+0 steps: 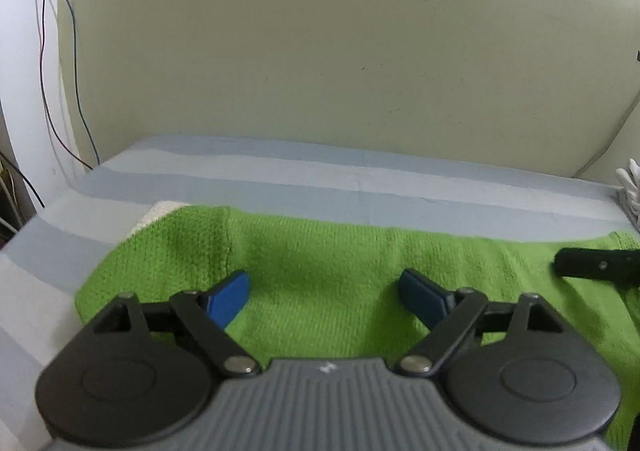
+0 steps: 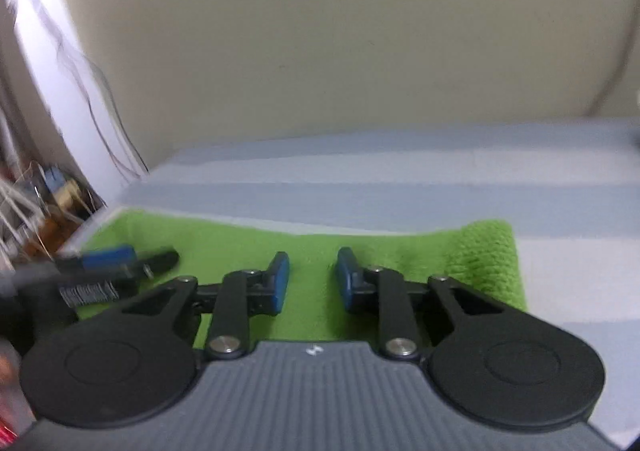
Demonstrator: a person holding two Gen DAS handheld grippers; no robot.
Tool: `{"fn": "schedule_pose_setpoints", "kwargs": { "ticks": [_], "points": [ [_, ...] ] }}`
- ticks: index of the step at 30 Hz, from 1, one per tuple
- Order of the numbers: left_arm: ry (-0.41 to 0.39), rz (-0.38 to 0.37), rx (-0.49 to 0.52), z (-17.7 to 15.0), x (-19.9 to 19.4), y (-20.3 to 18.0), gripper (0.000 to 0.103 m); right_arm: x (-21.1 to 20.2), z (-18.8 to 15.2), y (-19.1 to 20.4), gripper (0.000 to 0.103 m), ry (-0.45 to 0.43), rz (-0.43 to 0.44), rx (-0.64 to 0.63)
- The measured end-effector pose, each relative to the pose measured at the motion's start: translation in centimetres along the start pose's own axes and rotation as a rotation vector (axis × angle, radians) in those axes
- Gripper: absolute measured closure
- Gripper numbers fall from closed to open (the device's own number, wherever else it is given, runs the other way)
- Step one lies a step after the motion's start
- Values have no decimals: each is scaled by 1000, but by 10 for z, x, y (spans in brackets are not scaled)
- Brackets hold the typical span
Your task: Fold small clothes
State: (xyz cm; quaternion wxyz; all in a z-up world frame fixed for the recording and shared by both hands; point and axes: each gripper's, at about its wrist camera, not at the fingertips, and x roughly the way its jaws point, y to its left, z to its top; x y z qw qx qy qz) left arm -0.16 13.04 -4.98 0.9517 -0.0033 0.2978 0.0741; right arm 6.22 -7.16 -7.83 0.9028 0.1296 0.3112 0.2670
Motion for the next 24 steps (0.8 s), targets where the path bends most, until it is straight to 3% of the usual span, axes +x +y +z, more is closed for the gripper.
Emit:
{"fn": "schedule_pose_setpoints", "kwargs": {
  "ticks": [5, 9, 11, 12, 19, 24],
  "points": [
    [1, -11, 0, -2, 6, 7, 13, -28, -21, -10, 70, -51, 31, -6],
    [24, -38, 12, 0, 14, 10, 0, -57, -45, -18, 66, -87, 27, -55],
    [25, -34, 15, 1, 15, 10, 0, -70, -51, -18, 42, -94, 34, -70],
    [25, -33, 15, 1, 16, 10, 0, -72, -51, -20, 39, -92, 36, -62],
    [26, -32, 31, -1, 21, 10, 0, -69, -52, -26, 31, -86, 60, -56],
    [22, -33, 40, -4, 21, 7, 0, -53, -50, -7, 30, -87, 73, -48]
  ]
}}
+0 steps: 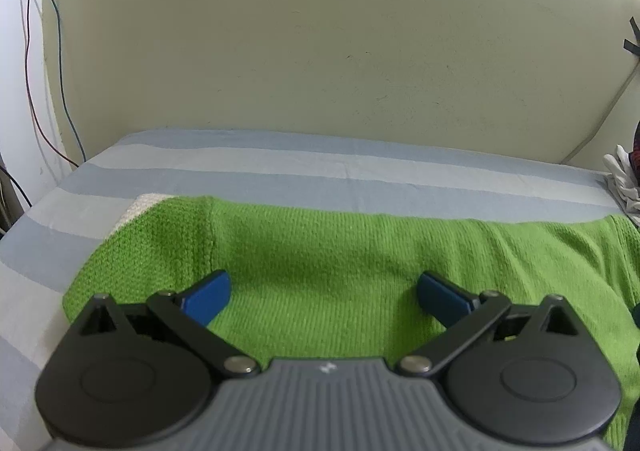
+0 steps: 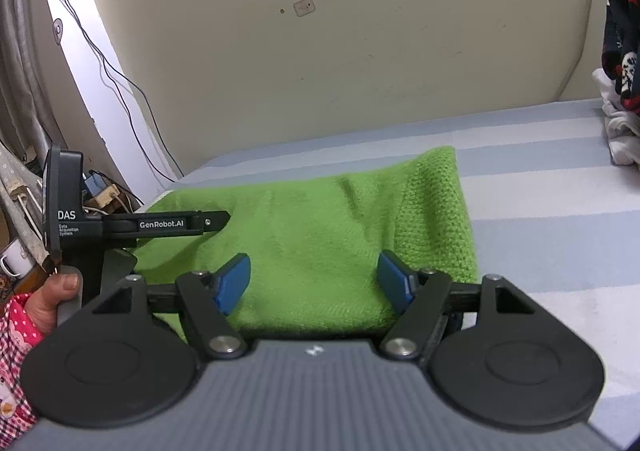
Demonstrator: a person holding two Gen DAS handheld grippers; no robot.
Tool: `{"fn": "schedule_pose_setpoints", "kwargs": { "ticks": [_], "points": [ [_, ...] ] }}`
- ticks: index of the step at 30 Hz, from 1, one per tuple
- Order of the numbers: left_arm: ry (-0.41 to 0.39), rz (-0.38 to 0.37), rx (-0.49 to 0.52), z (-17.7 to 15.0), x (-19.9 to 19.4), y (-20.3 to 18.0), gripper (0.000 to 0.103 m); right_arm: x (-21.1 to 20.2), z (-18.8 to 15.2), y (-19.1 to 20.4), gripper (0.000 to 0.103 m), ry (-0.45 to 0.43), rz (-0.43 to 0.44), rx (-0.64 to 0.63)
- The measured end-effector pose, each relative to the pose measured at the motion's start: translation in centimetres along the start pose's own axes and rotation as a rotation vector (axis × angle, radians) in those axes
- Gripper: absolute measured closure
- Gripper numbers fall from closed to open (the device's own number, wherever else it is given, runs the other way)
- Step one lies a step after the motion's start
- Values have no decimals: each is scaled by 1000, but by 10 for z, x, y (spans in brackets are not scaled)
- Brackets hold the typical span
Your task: Fold small clothes
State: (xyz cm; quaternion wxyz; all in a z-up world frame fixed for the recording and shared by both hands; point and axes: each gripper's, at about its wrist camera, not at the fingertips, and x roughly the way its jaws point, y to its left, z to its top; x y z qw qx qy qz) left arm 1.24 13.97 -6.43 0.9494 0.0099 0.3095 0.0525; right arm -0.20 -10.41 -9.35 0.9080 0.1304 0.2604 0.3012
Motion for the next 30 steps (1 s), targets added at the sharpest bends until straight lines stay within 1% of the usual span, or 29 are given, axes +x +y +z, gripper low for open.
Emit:
{"fn": "schedule_pose_setpoints", "kwargs": {
  "ticks": [2, 17, 27, 30],
  "points": [
    [0, 1, 3, -4, -1, 0, 0, -2, 0, -1, 28, 0, 2, -1],
    [-1, -2, 14, 0, -8, -4, 0, -4, -1, 1, 24, -2, 7, -2],
    [-10, -33, 1, -3, -10, -3, 0, -4, -1, 1, 23, -3, 5, 0],
    [-8, -31, 5, -6, -12, -3, 0, -4, -1, 1, 23, -3, 8, 1]
  ]
}}
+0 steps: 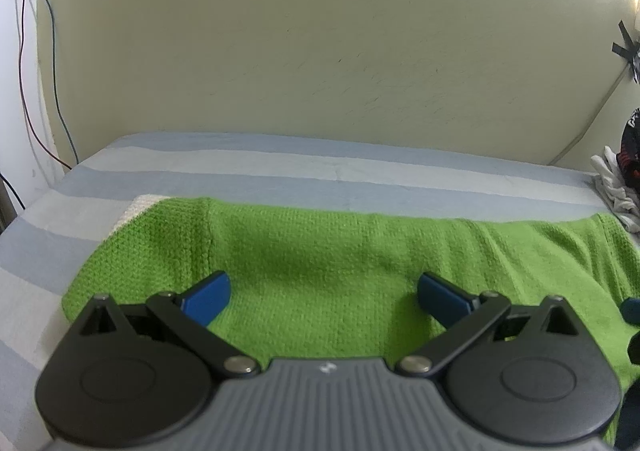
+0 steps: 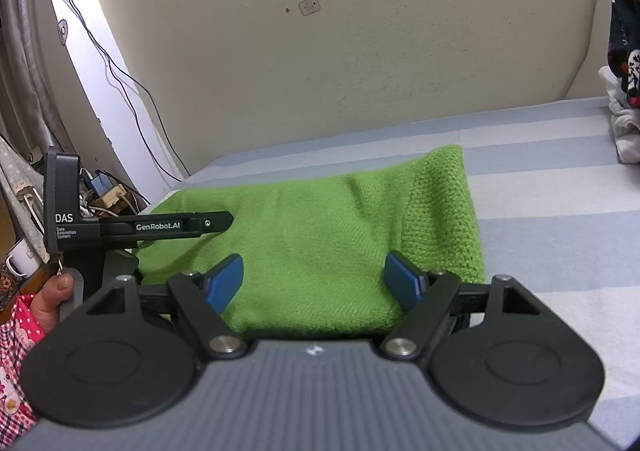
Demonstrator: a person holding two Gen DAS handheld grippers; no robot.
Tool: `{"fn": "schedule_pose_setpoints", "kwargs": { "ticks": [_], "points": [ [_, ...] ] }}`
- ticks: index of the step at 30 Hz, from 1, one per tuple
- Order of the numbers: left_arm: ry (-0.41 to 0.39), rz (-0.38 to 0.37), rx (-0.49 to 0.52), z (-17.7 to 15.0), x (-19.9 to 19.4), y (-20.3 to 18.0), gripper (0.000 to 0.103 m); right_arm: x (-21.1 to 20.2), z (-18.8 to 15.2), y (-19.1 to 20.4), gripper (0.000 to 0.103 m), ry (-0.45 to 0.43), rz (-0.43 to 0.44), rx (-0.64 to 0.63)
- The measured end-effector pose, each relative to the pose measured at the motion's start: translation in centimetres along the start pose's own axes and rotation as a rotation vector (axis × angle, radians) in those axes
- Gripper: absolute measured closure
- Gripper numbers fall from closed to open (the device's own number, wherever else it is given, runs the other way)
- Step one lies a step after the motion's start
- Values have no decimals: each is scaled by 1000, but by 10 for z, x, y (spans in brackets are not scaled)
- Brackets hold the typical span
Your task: Fold small clothes
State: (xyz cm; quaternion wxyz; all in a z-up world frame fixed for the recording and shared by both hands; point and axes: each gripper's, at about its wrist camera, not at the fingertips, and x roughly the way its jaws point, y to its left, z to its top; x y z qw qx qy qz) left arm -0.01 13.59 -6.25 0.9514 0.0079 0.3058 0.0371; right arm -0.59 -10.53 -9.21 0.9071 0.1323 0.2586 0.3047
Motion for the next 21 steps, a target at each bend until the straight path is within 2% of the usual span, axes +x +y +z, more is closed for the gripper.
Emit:
{"fn": "schedule_pose_setpoints", "kwargs": {
  "ticks": [21],
  "points": [
    [4, 11, 16, -1, 1, -4, 0, 0, 0, 1, 23, -1, 0, 1]
  ]
}}
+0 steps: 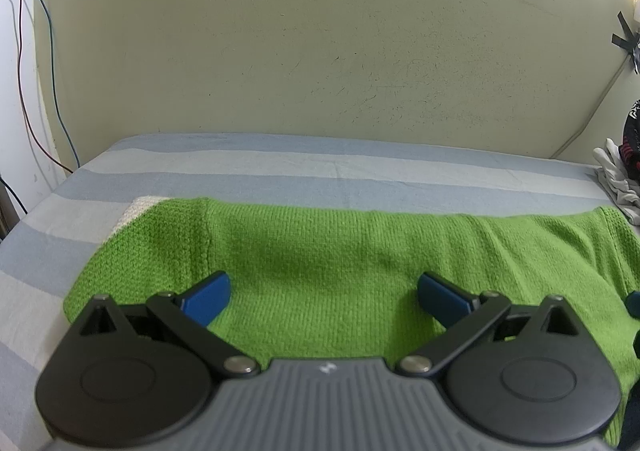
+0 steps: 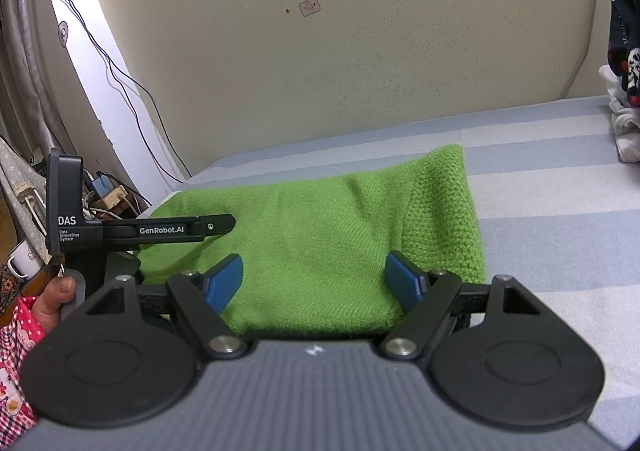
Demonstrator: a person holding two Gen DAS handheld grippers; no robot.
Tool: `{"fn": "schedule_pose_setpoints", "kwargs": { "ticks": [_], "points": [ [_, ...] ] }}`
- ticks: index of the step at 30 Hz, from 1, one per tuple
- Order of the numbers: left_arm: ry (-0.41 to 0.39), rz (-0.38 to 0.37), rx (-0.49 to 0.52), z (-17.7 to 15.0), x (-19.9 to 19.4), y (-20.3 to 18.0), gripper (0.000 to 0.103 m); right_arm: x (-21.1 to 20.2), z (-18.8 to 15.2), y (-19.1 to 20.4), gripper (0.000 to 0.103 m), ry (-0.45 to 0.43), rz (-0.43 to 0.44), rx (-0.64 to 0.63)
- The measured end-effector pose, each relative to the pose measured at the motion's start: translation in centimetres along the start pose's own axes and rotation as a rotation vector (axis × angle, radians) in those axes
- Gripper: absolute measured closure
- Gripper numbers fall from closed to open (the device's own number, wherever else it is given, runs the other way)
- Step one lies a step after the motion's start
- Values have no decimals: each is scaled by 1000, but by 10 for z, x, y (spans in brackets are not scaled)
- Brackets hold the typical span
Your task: Fold small clothes
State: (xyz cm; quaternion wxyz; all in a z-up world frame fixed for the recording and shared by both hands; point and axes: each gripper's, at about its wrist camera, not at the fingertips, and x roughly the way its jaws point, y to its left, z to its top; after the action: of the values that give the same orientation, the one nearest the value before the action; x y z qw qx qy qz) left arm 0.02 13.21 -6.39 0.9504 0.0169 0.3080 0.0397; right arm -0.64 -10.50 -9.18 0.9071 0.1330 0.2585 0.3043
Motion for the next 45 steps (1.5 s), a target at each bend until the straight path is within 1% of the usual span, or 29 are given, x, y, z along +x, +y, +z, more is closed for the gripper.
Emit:
{"fn": "schedule_pose_setpoints", "kwargs": {
  "ticks": [33, 45],
  "points": [
    [-3, 2, 2, -1, 1, 2, 0, 1, -1, 0, 23, -1, 2, 2],
    [-8, 7, 22, -3, 1, -6, 0, 3, -1, 2, 22, -1, 3, 4]
  ]
}}
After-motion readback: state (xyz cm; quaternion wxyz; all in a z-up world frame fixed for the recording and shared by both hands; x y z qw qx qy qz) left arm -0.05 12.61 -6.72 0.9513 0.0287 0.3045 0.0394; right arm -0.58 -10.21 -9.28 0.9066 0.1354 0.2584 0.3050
